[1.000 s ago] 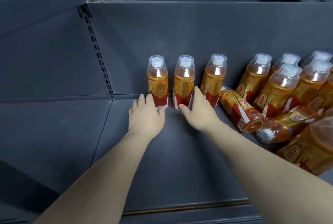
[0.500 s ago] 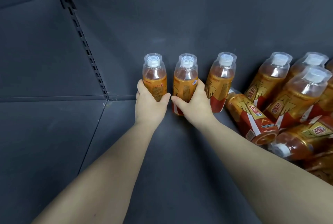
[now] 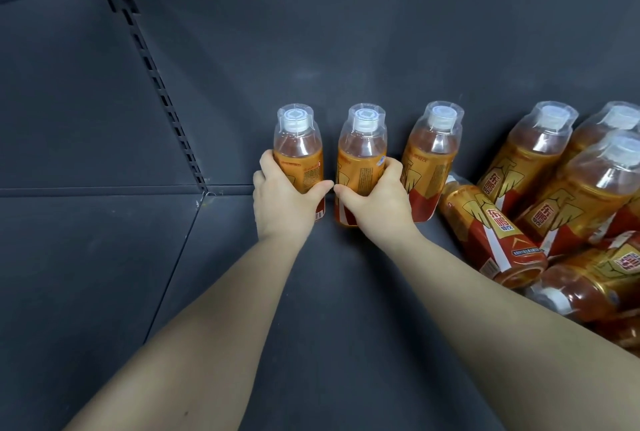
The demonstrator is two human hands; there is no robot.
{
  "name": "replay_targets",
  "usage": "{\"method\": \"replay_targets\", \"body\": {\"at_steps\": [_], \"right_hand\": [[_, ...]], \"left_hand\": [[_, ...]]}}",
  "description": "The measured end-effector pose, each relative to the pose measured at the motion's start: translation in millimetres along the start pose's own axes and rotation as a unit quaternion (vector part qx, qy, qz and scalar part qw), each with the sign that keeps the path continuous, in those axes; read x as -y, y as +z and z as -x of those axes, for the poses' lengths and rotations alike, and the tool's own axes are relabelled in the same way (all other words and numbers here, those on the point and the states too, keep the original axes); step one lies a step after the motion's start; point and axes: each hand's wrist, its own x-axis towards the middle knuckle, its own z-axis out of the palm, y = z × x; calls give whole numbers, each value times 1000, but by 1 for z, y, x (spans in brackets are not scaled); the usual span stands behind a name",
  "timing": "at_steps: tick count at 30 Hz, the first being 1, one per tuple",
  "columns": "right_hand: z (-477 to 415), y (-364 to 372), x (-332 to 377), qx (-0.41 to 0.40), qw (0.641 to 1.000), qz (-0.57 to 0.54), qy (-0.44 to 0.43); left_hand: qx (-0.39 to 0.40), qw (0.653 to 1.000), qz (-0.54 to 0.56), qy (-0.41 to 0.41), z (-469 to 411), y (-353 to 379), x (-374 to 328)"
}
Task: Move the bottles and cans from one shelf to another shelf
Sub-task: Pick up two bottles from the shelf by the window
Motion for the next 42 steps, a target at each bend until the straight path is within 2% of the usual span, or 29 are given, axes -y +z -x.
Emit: {"method": "replay_targets", "body": {"at_steps": [3,9,16,21,25,30,42], "right_hand": [[1,-3,-1,16,1000,-17,2],[1,-2,-2,18,1000,-22,-9],[3,-6,0,37,999,-30,-13],[6,-2,2,27,999,-45,2],[3,7,3,-8,1000,-14,2],[2,8,8,-23,1000,10,7],[52,-17,15,58,998,-30,-12]], "left_hand": [[5,1000,-8,-3,0,-1,1],[58,997,52,-4,2,-7,6],[-11,1000,-16,-14,7,-13,5],[3,1000,-26,-12,7,-12,7],[15,1000,10,-17,8,-9,8],[5,1000,-3,-15,9,-11,5],[15,999,-48,-20,49,-39,1]]}}
